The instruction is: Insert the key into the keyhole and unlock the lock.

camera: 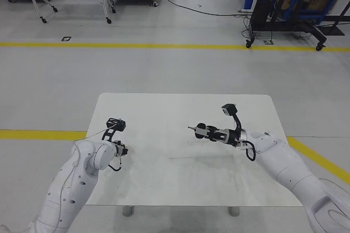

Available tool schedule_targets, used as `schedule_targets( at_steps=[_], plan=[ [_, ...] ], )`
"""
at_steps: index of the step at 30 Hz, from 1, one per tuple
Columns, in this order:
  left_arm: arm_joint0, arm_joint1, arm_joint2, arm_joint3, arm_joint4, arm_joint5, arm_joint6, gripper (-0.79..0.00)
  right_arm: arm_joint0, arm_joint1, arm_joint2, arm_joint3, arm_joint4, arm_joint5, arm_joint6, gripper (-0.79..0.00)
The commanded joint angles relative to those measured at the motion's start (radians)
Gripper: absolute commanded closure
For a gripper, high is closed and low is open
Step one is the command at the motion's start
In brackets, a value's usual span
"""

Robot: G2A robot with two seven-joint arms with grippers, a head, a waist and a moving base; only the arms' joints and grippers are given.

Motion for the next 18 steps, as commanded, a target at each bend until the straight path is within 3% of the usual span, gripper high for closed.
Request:
schedule_targets(
  at_steps=[1,7,8,9,18],
  plan=[
    [-0.005,-0.001,0.005,0.007,0.013,0.006,0.003,-0.191,0.0,0.0,0.0,0.0,0.0,0.0,0.0,0.0],
    [-0.014,-0.007,0.016,0.024,0.01,0.017,0.012,-0.16,0.0,0.0,0.0,0.0,0.0,0.0,0.0,0.0],
    [-0.015,-0.008,0.017,0.026,0.009,0.018,0.013,-0.114,0.0,0.0,0.0,0.0,0.0,0.0,0.0,0.0],
    [-0.016,-0.009,0.018,0.028,0.01,0.022,0.015,0.0,0.0,0.0,0.0,0.0,0.0,0.0,0.0,0.0],
    [-0.033,-0.014,0.037,0.055,0.026,-0.006,0.005,0.0,0.0,0.0,0.0,0.0,0.0,0.0,0.0,0.0]
  ],
)
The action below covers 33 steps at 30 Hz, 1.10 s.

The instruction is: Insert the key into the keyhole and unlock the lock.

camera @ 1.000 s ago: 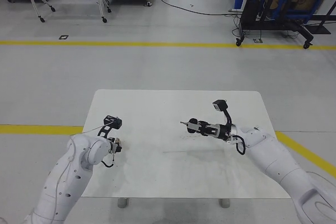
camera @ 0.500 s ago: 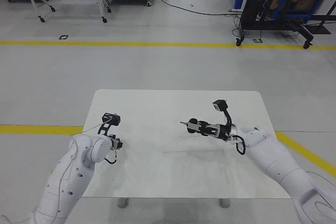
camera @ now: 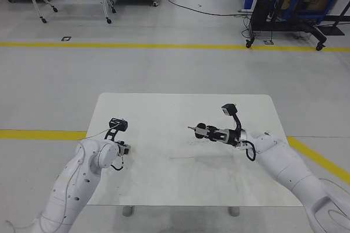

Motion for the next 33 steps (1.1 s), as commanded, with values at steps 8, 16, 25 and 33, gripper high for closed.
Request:
schedule_targets(
  at_steps=[8,16,25,33],
  plan=[
    [0.009,-0.001,-0.022,-0.01,-0.002,-0.022,0.084,0.0,0.0,0.0,0.0,0.0,0.0,0.0,0.0,0.0],
    [0.089,-0.003,-0.11,-0.037,-0.214,-0.126,0.397,0.0,0.0,0.0,0.0,0.0,0.0,0.0,0.0,0.0],
    [0.096,-0.015,-0.11,0.021,-0.398,-0.121,0.421,0.0,-0.011,-0.002,-0.001,-0.019,0.001,0.012,-0.019,0.0],
    [-0.041,-0.066,-0.095,0.289,-0.971,-0.126,0.416,0.0,-0.035,-0.045,-0.013,-0.073,-0.061,0.054,-0.188,0.0]
  ],
)
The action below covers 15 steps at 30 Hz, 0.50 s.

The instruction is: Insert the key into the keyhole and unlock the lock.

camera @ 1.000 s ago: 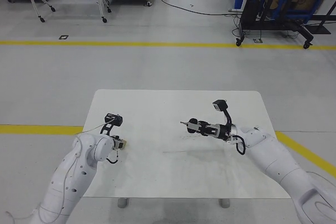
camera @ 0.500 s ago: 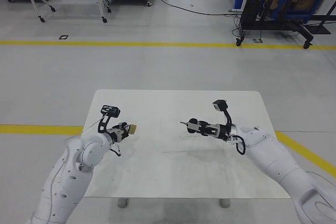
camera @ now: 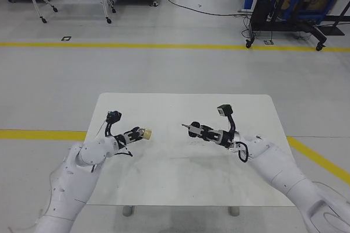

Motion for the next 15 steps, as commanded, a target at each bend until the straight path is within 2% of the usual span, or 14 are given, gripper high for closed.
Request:
schedule_targets(
  at_steps=[1,5,13,15],
  plan=[
    [-0.041,-0.011,0.012,0.067,-0.161,-0.015,-0.026,0.0,0.006,-0.016,-0.012,-0.005,-0.006,0.009,-0.028,0.0],
    [-0.103,-0.026,0.037,0.176,-0.247,-0.039,-0.046,0.0,0.034,-0.048,-0.034,0.021,-0.04,0.041,-0.061,0.0],
    [-0.096,-0.028,0.04,0.171,-0.26,-0.04,-0.046,0.0,0.041,-0.057,-0.037,0.025,-0.035,0.037,-0.068,0.0],
    [-0.072,-0.037,0.042,0.181,-0.406,-0.027,-0.102,0.0,0.041,-0.057,-0.037,0.025,-0.035,0.037,-0.068,0.0]
  ],
)
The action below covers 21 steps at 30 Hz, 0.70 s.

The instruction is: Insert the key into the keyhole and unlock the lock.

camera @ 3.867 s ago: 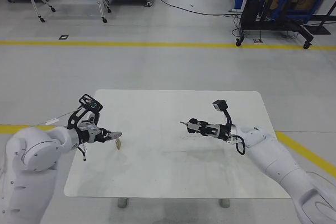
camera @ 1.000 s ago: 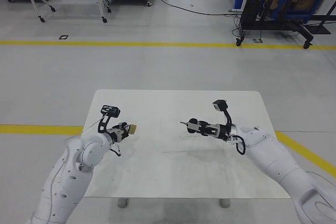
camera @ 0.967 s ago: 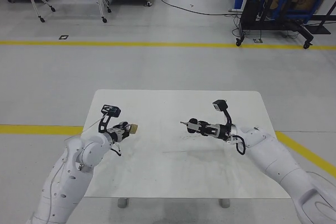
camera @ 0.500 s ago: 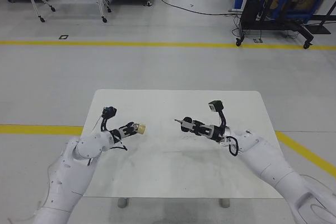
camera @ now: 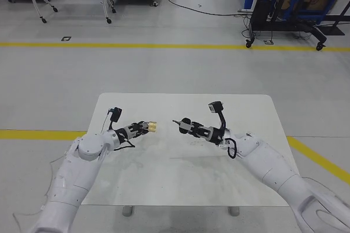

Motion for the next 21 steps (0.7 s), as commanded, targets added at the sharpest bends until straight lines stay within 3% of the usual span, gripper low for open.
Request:
schedule_targets(
  at_steps=[1,8,21],
  plan=[
    [0.017,-0.011,-0.004,0.031,-0.215,0.021,-0.077,0.0,-0.007,-0.001,0.004,-0.008,-0.003,0.011,-0.015,0.0],
    [-0.037,-0.055,0.057,0.161,-0.558,0.038,-0.28,0.0,-0.032,-0.031,-0.003,-0.017,-0.06,0.04,-0.096,0.0],
    [-0.138,-0.089,0.132,0.297,-0.609,-0.019,-0.397,0.0,-0.007,-0.085,0.021,0.074,-0.109,0.02,-0.2,0.0]
  ],
)
